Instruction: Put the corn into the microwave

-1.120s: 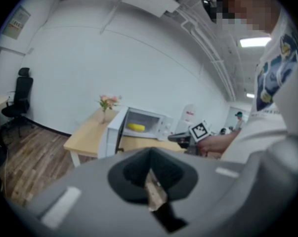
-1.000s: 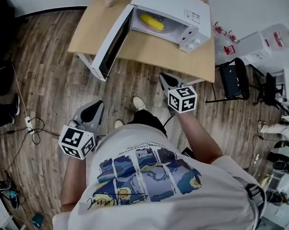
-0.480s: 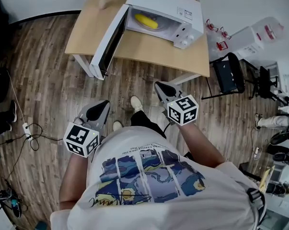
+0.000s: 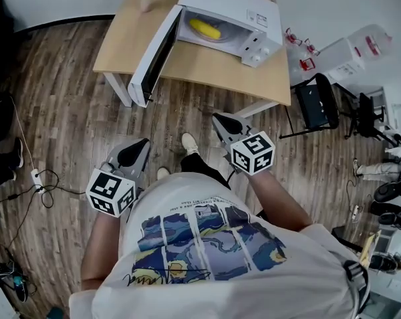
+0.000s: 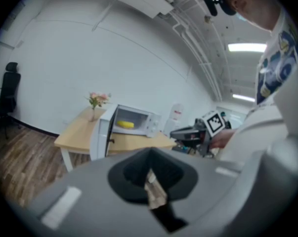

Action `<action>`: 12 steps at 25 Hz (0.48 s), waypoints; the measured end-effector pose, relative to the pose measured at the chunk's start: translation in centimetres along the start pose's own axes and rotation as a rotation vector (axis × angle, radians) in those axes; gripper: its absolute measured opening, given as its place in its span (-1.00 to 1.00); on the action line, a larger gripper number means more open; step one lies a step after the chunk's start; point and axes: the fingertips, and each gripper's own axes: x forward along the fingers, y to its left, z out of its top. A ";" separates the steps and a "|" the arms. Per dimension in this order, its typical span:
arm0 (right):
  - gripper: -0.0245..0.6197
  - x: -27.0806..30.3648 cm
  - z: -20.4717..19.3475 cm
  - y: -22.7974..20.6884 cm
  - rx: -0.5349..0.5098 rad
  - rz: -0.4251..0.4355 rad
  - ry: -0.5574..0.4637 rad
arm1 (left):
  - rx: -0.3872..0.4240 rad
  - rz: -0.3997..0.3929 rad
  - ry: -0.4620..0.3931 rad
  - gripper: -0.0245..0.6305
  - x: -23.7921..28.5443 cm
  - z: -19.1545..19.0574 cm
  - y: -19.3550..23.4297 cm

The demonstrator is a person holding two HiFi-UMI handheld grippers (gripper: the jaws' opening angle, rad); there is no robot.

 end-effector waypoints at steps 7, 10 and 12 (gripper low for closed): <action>-0.90 -0.3 0.4 1.3 -0.013 0.019 -0.012 | -0.005 0.010 -0.001 -0.90 -0.8 -0.7 -0.2; -0.90 -0.7 0.2 1.5 -0.015 0.016 -0.010 | -0.010 0.005 -0.002 -0.90 -0.9 -1.0 -0.4; -0.90 -1.2 0.1 1.7 -0.018 0.012 -0.008 | -0.014 -0.003 -0.001 -0.90 -0.8 -1.3 -0.7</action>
